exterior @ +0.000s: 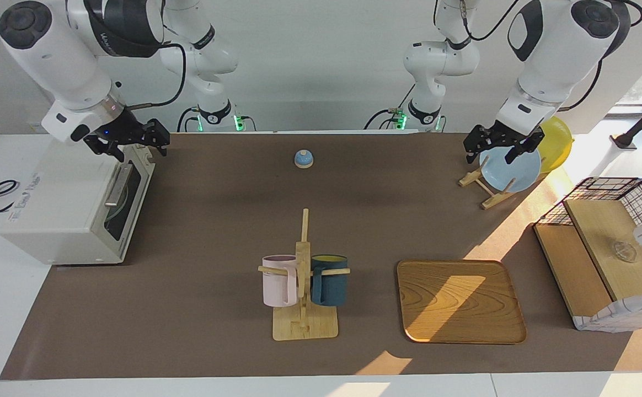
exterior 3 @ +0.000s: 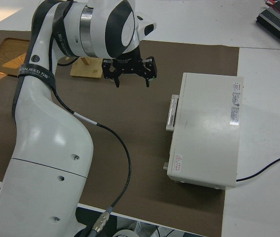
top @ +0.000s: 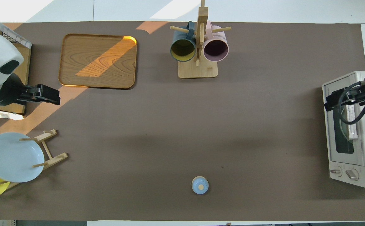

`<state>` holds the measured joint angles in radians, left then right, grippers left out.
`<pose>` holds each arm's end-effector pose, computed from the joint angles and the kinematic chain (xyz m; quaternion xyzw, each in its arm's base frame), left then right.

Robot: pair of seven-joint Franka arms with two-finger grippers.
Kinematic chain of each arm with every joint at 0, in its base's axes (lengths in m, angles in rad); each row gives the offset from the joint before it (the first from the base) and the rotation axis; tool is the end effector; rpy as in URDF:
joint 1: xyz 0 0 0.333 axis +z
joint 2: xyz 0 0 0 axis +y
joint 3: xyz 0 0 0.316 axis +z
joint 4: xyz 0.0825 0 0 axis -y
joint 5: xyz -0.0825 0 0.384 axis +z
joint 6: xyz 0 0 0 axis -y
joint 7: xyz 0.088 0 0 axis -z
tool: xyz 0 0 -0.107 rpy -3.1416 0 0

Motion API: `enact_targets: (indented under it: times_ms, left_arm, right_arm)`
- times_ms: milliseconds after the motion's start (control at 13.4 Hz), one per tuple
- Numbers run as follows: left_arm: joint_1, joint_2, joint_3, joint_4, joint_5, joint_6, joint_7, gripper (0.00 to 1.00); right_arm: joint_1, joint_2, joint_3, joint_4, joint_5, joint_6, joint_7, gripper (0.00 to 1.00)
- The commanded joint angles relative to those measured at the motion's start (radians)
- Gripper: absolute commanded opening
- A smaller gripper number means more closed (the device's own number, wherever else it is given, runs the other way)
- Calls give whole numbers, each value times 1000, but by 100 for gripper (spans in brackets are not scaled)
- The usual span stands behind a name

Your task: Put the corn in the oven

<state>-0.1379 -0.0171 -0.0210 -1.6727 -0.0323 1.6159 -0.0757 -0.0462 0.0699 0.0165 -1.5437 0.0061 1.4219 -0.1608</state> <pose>0.5429 -0.0905 0.5897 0.9989 -0.0405 -0.0216 0.0135 0.5573 -0.0161 0.5867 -0.9933 -0.0654 0.0949 0.0127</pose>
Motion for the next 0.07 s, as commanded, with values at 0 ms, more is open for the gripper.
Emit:
enact_targets:
  times_ms: [0]
  left_arm:
    - [1,-32,1,-36,18,19,4,100]
  right_arm:
    - [-7,5,10,17,-11,-17,17,100]
